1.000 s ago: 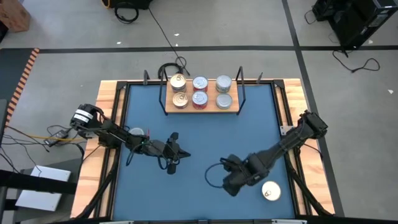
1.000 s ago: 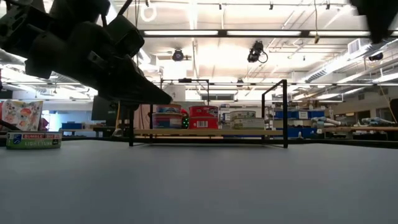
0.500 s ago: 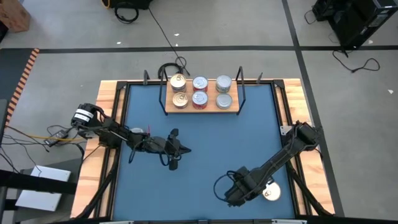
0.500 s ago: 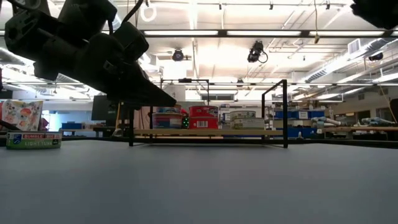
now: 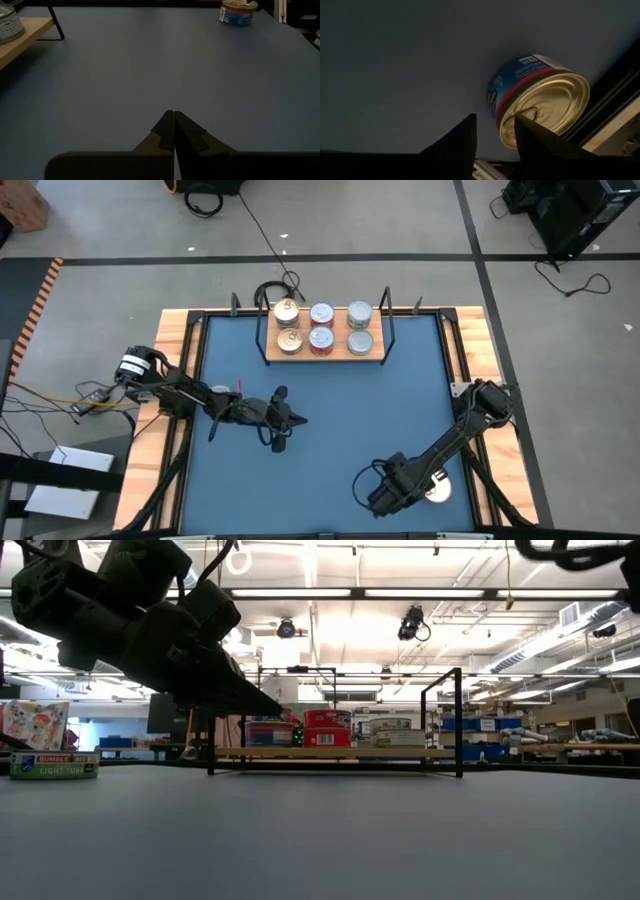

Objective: Stack canned seafood by type on shelf
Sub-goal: Stack the blue tuna can on top of the other blue tuna can on the shelf

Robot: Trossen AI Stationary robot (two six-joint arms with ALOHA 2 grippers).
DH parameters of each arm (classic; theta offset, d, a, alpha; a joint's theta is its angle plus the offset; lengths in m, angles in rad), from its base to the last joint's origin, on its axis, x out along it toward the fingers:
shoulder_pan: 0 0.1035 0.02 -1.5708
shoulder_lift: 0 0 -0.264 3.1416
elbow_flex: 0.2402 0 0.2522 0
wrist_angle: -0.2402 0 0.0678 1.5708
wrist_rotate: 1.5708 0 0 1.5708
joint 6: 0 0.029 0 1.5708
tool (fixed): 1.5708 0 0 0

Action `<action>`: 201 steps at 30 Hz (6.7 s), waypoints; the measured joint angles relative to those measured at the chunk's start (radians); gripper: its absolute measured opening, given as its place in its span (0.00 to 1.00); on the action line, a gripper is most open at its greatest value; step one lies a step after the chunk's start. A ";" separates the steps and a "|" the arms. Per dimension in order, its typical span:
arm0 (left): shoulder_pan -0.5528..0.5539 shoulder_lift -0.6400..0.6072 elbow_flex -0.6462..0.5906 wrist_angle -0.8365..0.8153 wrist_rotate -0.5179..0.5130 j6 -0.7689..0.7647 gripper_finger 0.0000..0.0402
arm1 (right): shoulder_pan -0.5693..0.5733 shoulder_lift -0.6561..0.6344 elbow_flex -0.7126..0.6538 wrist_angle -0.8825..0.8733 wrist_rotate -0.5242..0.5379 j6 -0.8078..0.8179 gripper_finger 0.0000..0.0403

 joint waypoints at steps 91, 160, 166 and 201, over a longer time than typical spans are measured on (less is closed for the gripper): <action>-0.122 -0.145 0.000 -0.177 -0.032 0.099 0.01 | -0.463 -0.129 -0.057 0.585 0.219 -1.004 0.01; -0.204 -0.145 0.030 -0.207 -0.108 -0.003 0.01 | -0.433 -0.125 -0.331 1.170 0.148 -1.257 0.01; -0.204 -0.145 0.030 -0.207 -0.110 -0.003 0.01 | -0.433 -0.101 -0.331 1.161 0.156 -1.276 0.01; -0.204 -0.145 0.030 -0.218 -0.109 -0.012 0.01 | -0.545 -0.098 -0.303 1.047 0.344 -1.102 0.01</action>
